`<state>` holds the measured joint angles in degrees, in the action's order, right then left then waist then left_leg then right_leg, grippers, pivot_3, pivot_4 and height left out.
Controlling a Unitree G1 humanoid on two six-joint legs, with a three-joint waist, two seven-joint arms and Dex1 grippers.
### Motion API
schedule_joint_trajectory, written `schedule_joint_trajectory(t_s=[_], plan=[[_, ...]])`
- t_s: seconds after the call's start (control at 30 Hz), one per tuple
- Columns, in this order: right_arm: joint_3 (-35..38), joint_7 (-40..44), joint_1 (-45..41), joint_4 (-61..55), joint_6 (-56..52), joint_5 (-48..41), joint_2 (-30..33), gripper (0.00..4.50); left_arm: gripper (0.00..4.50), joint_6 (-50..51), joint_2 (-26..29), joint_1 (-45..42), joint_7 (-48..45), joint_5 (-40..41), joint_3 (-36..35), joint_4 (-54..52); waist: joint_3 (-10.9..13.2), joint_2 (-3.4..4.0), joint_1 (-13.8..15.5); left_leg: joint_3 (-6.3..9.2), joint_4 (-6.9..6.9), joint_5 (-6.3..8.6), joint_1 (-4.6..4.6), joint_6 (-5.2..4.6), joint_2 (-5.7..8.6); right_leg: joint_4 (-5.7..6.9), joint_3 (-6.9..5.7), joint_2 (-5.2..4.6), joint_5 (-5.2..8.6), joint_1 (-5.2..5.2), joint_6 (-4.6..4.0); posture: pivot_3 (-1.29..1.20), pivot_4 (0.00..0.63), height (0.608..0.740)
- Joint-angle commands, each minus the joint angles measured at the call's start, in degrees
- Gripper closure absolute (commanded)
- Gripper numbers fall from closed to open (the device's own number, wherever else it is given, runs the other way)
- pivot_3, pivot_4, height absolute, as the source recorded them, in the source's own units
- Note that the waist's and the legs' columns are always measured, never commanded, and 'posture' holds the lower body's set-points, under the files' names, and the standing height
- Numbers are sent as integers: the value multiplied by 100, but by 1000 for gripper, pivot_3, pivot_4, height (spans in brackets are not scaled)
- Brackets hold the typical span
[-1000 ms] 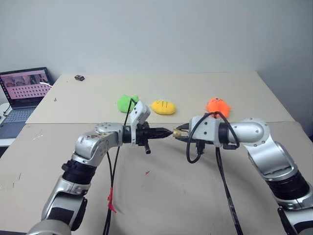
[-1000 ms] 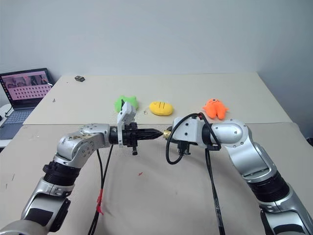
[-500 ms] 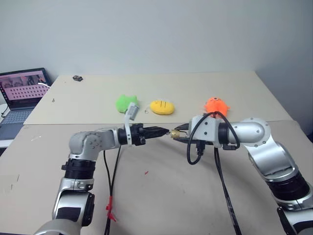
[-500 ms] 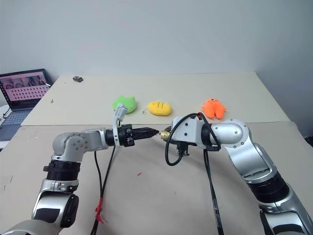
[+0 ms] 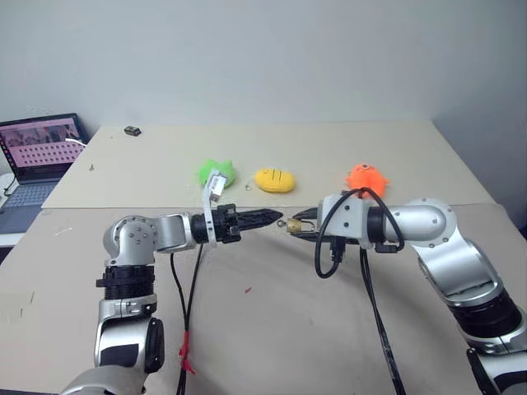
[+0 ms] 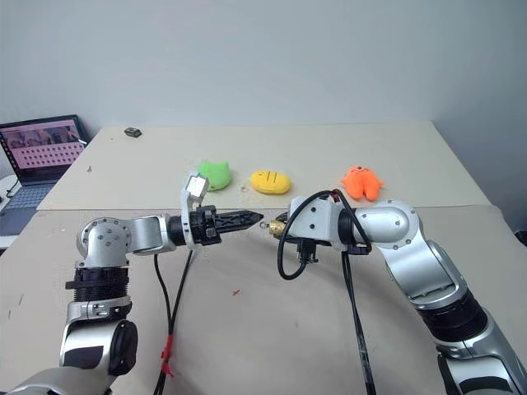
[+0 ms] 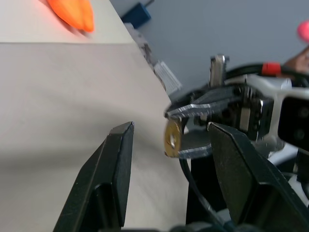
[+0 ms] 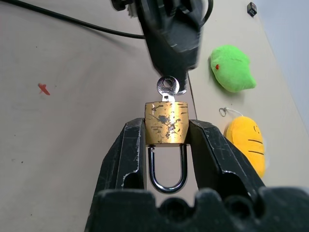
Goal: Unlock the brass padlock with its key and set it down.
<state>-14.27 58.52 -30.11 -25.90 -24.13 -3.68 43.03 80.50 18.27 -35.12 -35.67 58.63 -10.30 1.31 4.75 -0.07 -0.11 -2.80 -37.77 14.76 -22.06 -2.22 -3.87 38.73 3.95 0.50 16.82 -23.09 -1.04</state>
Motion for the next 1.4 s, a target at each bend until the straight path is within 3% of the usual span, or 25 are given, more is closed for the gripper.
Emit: schedule_joint_trajectory(t_s=[0.03,0.77,1.2,1.3,1.4], plan=[[214,-92,-53,-248,-79,-138,-13,3595,1907,-187,35,-66,-81,-46,41,-47,1,-2,2,1,0,-1,-1,1,-1,0,0,2,0,-1,0,0,150,650],[52,-163,-78,-491,-306,-244,-39,3595,1907,-327,-162,-323,-279,-194,347,190,2,-3,13,6,0,1,-11,-2,2,-17,1,2,0,1,0,0,150,650],[63,-147,-125,-458,-282,-252,-14,3595,1907,-338,42,-182,-355,-237,443,63,5,-9,1,7,1,0,-2,-1,1,-23,0,4,1,0,1,0,150,650],[61,-148,-154,-445,-288,-255,-25,3595,2623,-362,12,-221,-368,-253,478,100,5,-8,6,7,0,0,-5,-1,2,-22,1,3,0,1,1,0,150,650],[67,-145,-157,-462,-303,-260,-18,3595,3814,-358,-20,-244,-424,-241,499,101,4,-7,8,7,0,0,-8,-1,2,-22,1,2,0,1,0,0,150,650]])
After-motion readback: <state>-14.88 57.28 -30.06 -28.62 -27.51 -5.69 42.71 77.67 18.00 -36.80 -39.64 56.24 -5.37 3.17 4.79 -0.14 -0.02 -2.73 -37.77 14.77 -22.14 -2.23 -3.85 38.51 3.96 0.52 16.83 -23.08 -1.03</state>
